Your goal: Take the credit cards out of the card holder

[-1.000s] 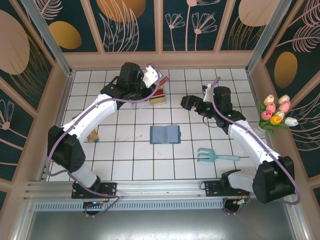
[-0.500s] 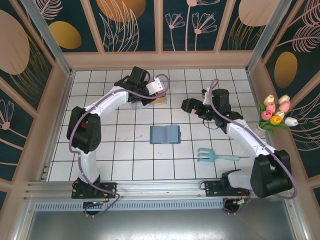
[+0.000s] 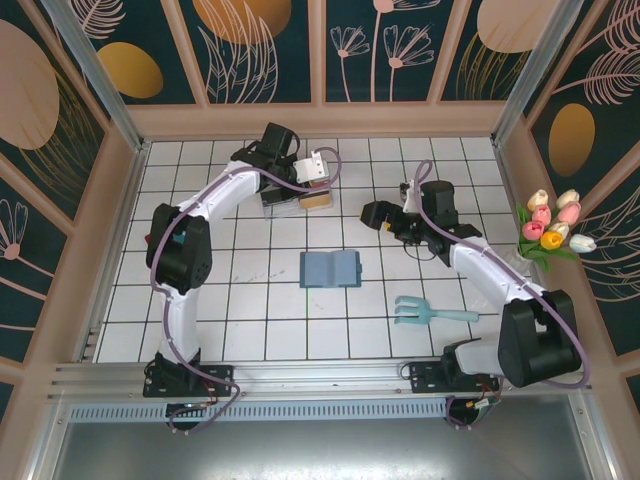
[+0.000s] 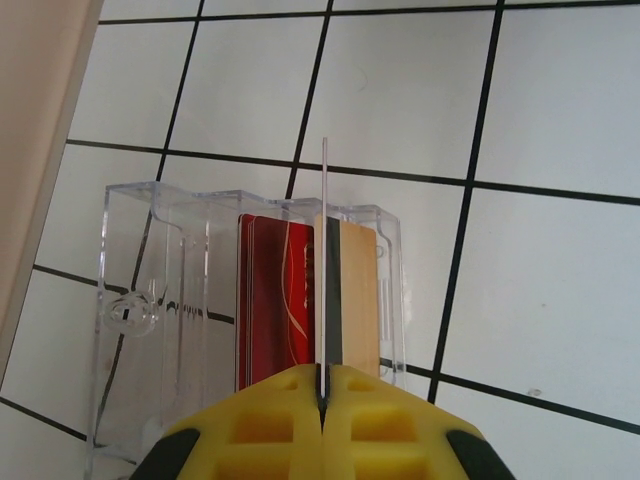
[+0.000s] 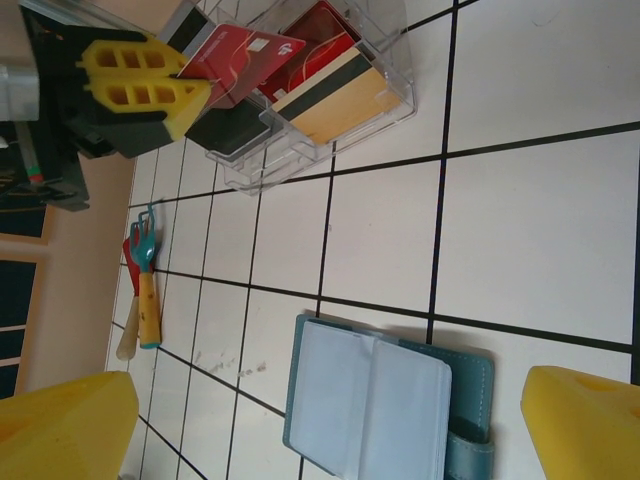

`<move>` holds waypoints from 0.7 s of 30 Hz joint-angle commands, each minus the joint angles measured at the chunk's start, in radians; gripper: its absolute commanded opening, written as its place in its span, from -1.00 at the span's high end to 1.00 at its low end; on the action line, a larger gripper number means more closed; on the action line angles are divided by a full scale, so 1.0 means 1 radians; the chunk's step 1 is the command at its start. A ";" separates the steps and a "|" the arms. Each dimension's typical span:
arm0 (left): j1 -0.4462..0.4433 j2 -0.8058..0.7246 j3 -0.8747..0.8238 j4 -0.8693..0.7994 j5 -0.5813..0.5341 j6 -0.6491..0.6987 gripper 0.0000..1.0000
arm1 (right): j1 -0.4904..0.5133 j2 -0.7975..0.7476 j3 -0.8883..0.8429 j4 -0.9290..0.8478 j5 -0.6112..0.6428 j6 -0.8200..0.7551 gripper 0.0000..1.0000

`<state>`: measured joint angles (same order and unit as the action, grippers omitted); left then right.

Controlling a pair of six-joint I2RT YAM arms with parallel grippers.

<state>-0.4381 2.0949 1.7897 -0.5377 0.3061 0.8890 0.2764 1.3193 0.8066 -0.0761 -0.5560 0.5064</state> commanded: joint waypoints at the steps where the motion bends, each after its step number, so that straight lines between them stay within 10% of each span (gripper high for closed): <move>1: 0.010 0.040 0.054 -0.053 -0.003 0.051 1.00 | -0.008 0.017 -0.004 0.037 -0.031 0.011 -0.98; 21: 0.010 0.108 0.087 0.033 -0.110 0.052 1.00 | -0.035 0.031 -0.014 0.056 -0.054 0.031 -0.98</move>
<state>-0.4366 2.1750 1.8389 -0.5198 0.2142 0.9283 0.2478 1.3449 0.8066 -0.0486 -0.5819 0.5301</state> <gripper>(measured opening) 0.062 0.989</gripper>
